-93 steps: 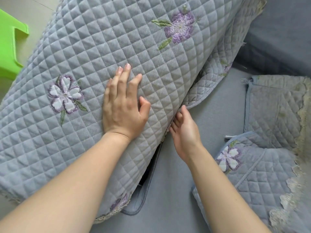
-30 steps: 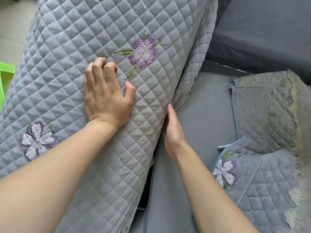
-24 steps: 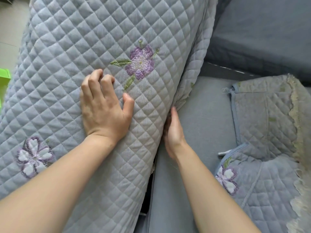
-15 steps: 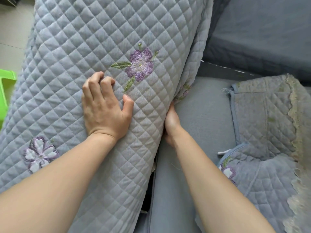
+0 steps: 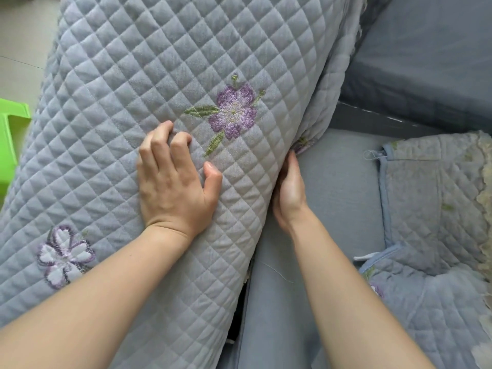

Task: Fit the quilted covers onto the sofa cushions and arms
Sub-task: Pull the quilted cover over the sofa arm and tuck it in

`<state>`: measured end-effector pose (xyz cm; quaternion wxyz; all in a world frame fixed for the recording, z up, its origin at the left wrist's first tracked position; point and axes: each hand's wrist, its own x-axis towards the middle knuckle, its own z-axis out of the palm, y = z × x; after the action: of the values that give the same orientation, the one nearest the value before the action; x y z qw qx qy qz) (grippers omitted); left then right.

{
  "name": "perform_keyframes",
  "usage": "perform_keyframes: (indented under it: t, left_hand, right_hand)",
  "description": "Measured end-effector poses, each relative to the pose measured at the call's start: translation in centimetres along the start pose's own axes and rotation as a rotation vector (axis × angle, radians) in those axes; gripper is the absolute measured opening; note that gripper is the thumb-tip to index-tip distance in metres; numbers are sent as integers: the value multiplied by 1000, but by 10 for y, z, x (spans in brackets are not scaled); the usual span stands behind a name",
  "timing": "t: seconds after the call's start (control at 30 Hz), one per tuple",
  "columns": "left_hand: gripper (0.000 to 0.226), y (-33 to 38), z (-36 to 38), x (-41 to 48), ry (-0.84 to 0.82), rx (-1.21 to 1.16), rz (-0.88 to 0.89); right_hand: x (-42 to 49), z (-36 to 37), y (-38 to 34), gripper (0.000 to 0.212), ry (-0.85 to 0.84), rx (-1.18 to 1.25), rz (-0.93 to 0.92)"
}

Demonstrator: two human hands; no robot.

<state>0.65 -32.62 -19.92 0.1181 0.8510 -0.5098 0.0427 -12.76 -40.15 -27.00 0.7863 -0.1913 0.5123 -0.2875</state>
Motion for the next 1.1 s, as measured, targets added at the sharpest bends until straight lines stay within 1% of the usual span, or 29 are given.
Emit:
perform_keyframes:
  t: [0.07,0.2,0.27,0.3,0.37,0.4,0.43,0.5,0.57,0.67,0.73,0.83,0.9,0.93,0.97,1.0,1.07,1.1]
  left_hand:
    - [49,-1,2,1,10,9,9]
    - [49,-2,2,0,13,8,5]
    - [49,-1,1,2,1,-6,-8]
    - [49,-1,0,2,-12,-13,-19]
    - [50,-2,-3,3,-13,-12,-36]
    - [49,-2,-3,2,-14,-10,-33]
    - [49,-1,-2,3,-16,-9,-30]
    - [49,0,-1,2,-17,-10,-28]
    - [49,-1,0,1,-12,-8,-21]
    - [49,-2,2,2,-4,-2,-5]
    - [49,-2,3,2,5,-4,3]
    - [48,-4,4,2,9,-3,8]
    - [49,-4,3,2,-8,2,-6]
    - [49,-3,2,2,-16,0,-12]
    - [50,-1,0,3,-24,0,-18]
    - [50,-1,-1,3,-30,2,-26]
    - [51,-2,-1,3,-32,-2,-38]
    - [51,-2,0,4,-31,-6,-37]
  right_hand:
    - [9,4,-3,60,14,-53,46]
    - [29,11,-20,64,14,-18,133]
    - [28,14,-26,64,46,-20,145]
    - [23,13,-26,61,79,-45,140]
    - [12,11,-24,48,151,-97,76]
    - [9,10,-24,41,173,-68,11]
    - [8,10,-26,39,150,-9,-41]
    - [12,11,-29,47,69,86,-78]
    - [20,13,-31,54,63,81,-77]
    - [38,12,-31,60,25,41,-19]
    - [45,9,-33,64,-5,60,40]
    - [50,11,-40,70,-46,63,163]
    - [49,14,-47,70,-32,41,230]
    - [48,16,-48,66,11,37,221]
    - [45,19,-50,61,90,34,189]
    - [42,22,-50,55,211,-9,140]
    - [31,19,-46,41,513,-293,-43]
    - [25,12,-44,36,602,-411,-184]
